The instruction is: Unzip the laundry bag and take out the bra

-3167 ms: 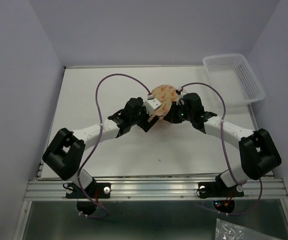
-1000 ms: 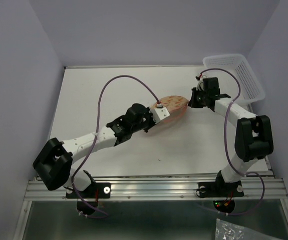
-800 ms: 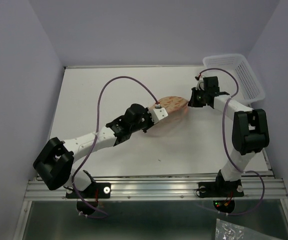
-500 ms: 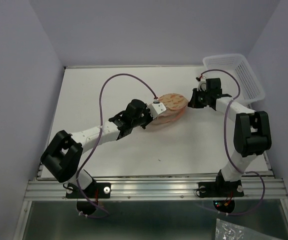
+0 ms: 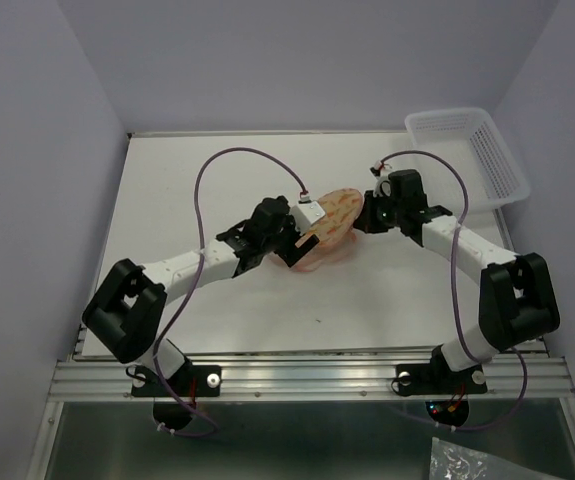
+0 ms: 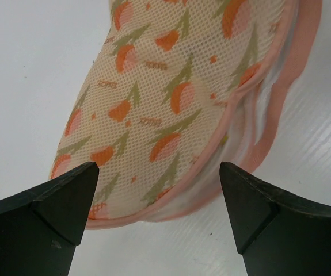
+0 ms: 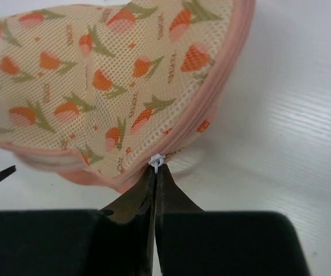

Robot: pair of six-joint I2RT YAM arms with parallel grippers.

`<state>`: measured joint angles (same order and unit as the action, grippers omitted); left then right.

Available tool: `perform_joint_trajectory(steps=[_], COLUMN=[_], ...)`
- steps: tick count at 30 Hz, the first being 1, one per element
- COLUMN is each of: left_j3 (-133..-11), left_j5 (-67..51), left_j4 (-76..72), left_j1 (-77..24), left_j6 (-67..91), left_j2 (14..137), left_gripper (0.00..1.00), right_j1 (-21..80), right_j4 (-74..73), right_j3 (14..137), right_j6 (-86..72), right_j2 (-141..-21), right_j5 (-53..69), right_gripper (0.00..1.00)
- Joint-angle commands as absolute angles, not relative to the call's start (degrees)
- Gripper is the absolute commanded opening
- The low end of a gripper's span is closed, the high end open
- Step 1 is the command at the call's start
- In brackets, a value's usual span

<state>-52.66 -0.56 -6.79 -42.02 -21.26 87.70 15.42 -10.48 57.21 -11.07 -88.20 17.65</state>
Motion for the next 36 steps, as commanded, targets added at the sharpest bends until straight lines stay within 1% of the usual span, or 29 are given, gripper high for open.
perform_joint_trajectory(steps=[1,8,11,16,24,27,29,30,31,32,34,35,36], left_j3=[-55.5,-53.1,-53.9,-57.9,-68.4,-70.0,-70.6,-71.1,-71.3,-71.5,-71.1,-70.9,-70.8], left_j5=[-4.7,-5.4,-6.0,-2.4,1.0,1.5,3.0,2.7,2.7,2.8,3.0,2.6,2.4], left_j4=[-7.5,-8.9,-9.6,-10.1,-9.4,-8.9,-8.5,-7.6,-7.0,-6.9,-6.9,-6.9,-6.9], left_j1=[-44.1,-47.7,-48.2,-50.0,-51.4,-51.5,-51.5,-51.5,-51.5,-51.4,-51.5,-51.5,-51.5], left_j6=[-19.4,-18.9,-18.1,-19.3,-19.3,-20.9,-21.2,-21.4,-21.7,-21.7,-22.0,-22.2,-22.3], left_j2=[82.2,78.5,79.3,85.0,94.2,96.8,97.9,98.7,99.0,99.1,99.1,99.1,98.8], left_gripper=[0.99,0.99,0.99,0.99,0.99,0.99,0.84,0.59,0.42,0.3,0.11,0.09,0.09], right_j1=[20.5,22.8,22.8,23.4,23.9,23.9,23.9,23.9,23.9,23.9,23.9,23.9,23.9], right_j4=[-9.3,-9.1,-8.9,-8.0,-7.4,-7.2,-7.2,-7.1,-7.1,-7.1,-7.2,-7.2,-7.2], right_j3=[56.5,56.3,56.6,56.0,55.4,55.4,55.4,55.2,55.2,55.2,55.4,55.4,55.5], right_j6=[-17.4,-25.0,-26.0,-27.0,-28.0,-27.8,-27.8,-27.6,-27.5,-27.4,-27.6,-27.6,-27.6], right_j2=[-84.8,-81.6,-80.2,-79.0,-78.3,-77.7,-77.0,-76.8,-76.7,-76.9,-77.3,-77.3,-77.4], right_j5=[16.1,12.4,14.2,18.3,18.9,19.1,18.4,17.8,17.8,17.8,18.1,18.1,18.0], right_gripper=[0.01,0.01,0.01,0.01,0.01,0.01,0.01,0.01,0.01,0.01,0.01,0.01,0.01])
